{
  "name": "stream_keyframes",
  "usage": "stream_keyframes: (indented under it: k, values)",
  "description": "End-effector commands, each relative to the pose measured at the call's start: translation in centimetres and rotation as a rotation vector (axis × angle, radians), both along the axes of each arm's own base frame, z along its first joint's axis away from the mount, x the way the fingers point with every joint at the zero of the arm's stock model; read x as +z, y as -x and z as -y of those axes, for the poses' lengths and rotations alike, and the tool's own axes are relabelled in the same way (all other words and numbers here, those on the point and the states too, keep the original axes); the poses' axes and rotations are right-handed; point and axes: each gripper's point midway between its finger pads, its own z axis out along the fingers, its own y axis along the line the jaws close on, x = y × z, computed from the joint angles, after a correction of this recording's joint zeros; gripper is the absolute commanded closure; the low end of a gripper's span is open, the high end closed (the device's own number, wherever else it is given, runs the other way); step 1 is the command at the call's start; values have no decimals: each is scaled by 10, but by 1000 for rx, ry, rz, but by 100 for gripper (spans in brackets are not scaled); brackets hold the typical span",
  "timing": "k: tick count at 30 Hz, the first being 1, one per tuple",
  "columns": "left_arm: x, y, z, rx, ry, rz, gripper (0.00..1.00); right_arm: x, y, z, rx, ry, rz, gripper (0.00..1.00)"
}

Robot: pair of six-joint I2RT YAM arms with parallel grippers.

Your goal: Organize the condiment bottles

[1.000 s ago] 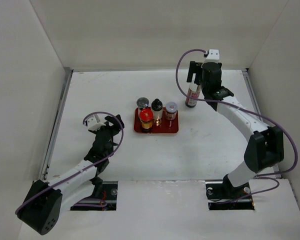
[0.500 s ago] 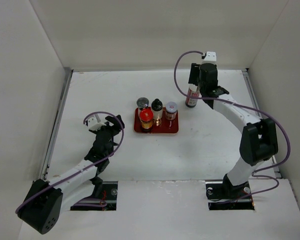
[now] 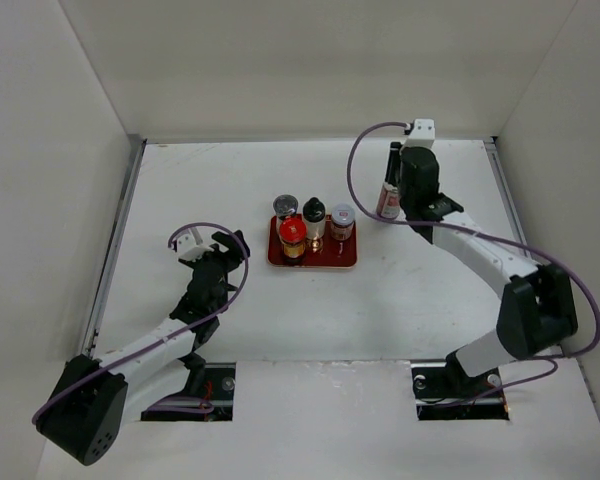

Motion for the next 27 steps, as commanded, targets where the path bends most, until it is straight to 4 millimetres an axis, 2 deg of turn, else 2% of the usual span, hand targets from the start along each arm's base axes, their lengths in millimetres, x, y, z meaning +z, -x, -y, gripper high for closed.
stream_keyframes:
  k: [1, 4, 7, 12, 15, 17, 19, 20, 24, 27]
  values:
    - [20, -3, 4, -11, 42, 64, 30, 122, 38, 13, -45, -122, 330, 67]
    - [22, -3, 8, -23, 46, 68, 30, 133, 72, 10, -25, -144, 352, 68]
    - [23, -2, 6, -15, 49, 73, 30, 131, 100, -3, 11, -156, 342, 68]
    - [28, 1, 1, -5, 61, 94, 28, 123, 127, -53, 147, -186, 320, 70]
    - [26, 0, -3, 9, 57, 89, 27, 118, 129, -86, 223, -223, 305, 70]
    - [28, 1, -4, 12, 60, 94, 23, 116, 131, -110, 277, -255, 313, 70]
    - [28, 2, -12, 47, 64, 100, 10, 115, 132, -131, 314, -271, 331, 71]
    - [26, 3, -16, 64, 63, 99, 0, 115, 131, -140, 327, -271, 334, 71]
    - [29, 6, -20, 78, 71, 114, 0, 102, 121, -167, 350, -251, 317, 71]
    - [25, 4, -22, 84, 64, 104, 0, 90, 113, -180, 357, -239, 296, 71]
